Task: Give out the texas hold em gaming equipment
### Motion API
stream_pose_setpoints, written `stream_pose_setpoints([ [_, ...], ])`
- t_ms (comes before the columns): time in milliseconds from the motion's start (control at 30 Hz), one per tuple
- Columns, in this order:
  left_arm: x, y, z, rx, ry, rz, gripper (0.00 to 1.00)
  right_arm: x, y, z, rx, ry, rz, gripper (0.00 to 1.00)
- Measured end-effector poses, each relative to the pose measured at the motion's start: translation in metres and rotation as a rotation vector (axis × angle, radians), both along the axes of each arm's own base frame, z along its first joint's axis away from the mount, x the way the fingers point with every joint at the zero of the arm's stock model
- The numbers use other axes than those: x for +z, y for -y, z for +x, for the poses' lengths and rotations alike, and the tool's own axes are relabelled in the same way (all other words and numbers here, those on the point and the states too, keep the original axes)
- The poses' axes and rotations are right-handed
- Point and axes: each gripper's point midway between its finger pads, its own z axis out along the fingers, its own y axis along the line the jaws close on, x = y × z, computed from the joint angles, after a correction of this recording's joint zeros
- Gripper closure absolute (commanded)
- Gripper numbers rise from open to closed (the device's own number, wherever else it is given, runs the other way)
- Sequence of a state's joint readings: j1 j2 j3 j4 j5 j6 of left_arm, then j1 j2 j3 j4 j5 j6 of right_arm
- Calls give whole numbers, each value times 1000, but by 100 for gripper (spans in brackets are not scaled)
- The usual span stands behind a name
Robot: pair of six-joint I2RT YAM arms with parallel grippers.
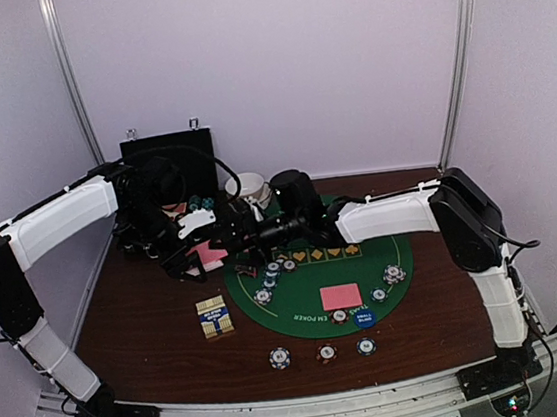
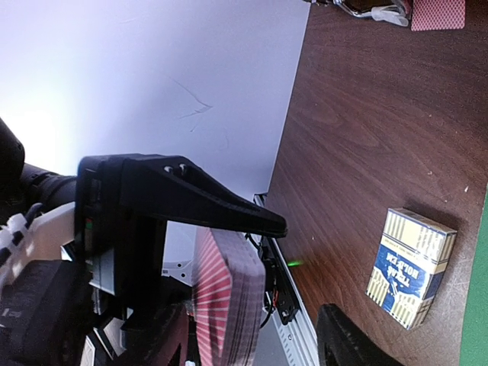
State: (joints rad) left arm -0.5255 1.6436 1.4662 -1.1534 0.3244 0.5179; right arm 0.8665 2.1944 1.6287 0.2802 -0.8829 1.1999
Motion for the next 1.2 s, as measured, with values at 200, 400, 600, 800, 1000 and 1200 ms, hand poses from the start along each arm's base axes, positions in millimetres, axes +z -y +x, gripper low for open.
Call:
stream_pose_setpoints([
  [200, 0, 0, 0, 0, 0, 0, 100, 14, 5, 5, -9, 14, 19, 50],
  [400, 0, 0, 0, 0, 0, 0, 100, 17, 6, 4, -6, 7, 23, 64],
  [600, 0, -1, 0, 1, 3, 5, 100, 18, 6, 2, 2, -12, 29, 75],
  [800, 0, -1, 1, -2, 6, 8, 100, 17, 7, -1, 14, -30, 36, 83],
  [1000, -1, -2, 1, -3, 10, 13, 100, 12, 9, -3, 20, -48, 31, 96],
  [1200, -1, -2, 2, -3, 12, 15, 100, 16, 14, -2, 20, -43, 40, 100],
])
